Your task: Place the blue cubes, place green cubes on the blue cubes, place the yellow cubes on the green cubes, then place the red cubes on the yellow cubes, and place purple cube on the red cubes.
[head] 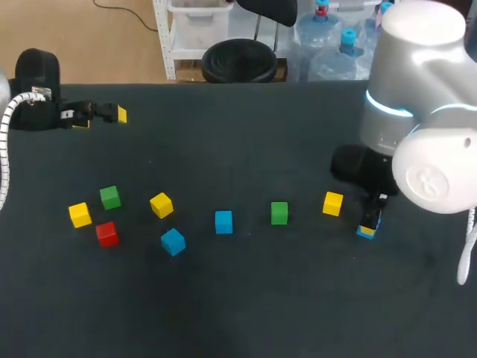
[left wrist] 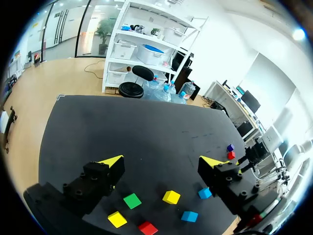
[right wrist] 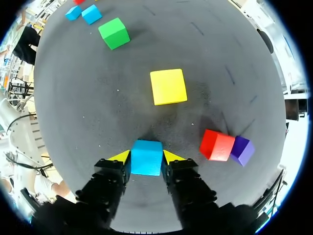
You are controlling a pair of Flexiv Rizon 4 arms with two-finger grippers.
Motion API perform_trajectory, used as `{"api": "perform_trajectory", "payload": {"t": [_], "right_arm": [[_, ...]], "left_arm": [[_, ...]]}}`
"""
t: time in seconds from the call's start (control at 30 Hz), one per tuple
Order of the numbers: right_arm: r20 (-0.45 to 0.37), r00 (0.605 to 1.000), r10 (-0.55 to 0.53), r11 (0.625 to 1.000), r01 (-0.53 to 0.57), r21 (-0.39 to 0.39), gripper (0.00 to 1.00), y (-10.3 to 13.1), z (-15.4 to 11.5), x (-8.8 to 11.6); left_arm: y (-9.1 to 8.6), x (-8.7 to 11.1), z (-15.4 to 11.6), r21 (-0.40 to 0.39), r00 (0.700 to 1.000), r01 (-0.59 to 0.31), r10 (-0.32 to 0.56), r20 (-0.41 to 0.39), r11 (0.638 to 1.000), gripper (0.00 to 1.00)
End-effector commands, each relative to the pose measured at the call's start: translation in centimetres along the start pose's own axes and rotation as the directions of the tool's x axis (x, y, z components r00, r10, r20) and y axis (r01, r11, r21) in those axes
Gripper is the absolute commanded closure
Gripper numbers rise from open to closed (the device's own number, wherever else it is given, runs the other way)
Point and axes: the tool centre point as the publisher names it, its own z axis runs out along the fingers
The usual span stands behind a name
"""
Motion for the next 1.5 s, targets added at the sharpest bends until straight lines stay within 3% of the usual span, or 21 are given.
{"api": "perform_trajectory", "payload": {"t": [0.03, 0.1, 0.13, 0.17, 0.63, 0.97, 1.3, 1.5], "right_arm": [[0.000, 1.000, 0.002, 1.000, -0.002, 0.006, 0.77, 0.1, 0.1, 0.0], [-0.001, 1.000, 0.003, 1.000, -0.003, 0.007, 0.87, 0.1, 0.1, 0.0], [-0.001, 1.000, 0.004, 1.000, -0.004, 0.008, 0.97, 0.0, 0.2, 0.0], [-0.001, 1.000, 0.004, 1.000, -0.004, 0.009, 1.00, 0.0, 0.2, 0.0], [0.095, 0.991, 0.099, 0.995, -0.099, -0.005, 1.00, -1.0, -2.3, -0.9], [0.063, 0.989, 0.133, 0.991, -0.133, -0.008, 1.00, -1.3, -4.0, -1.8], [0.053, 0.967, 0.247, 0.969, -0.248, 0.007, 1.00, -3.3, -4.6, -3.6], [0.134, 0.931, 0.340, 0.940, -0.333, -0.074, 1.00, -3.9, -5.4, -5.4]], "left_arm": [[0.0, 0.0, 0.0, 0.000, 1.000, 0.000, 0.000, 0.000, 1.000, 0.00], [0.0, 0.0, 0.0, 0.000, 1.000, 0.000, 0.000, 0.000, 1.000, 0.00], [0.0, 0.0, 0.0, 0.000, 1.000, 0.000, 0.000, 0.000, 1.000, 0.00], [0.0, 0.0, 0.0, 0.000, 1.000, 0.000, 0.000, 0.000, 1.000, 0.00], [0.0, 0.0, 0.0, 0.000, 1.000, 0.000, 0.000, 0.000, 1.000, 0.00], [0.0, 0.0, 0.0, 0.000, 1.000, 0.000, 0.000, 0.000, 1.000, 0.00], [0.0, 0.0, 0.0, 0.000, 1.000, 0.000, 0.000, 0.000, 1.000, 0.00], [0.0, 0.0, 0.0, 0.000, 1.000, 0.000, 0.000, 0.000, 1.000, 0.00]]}}
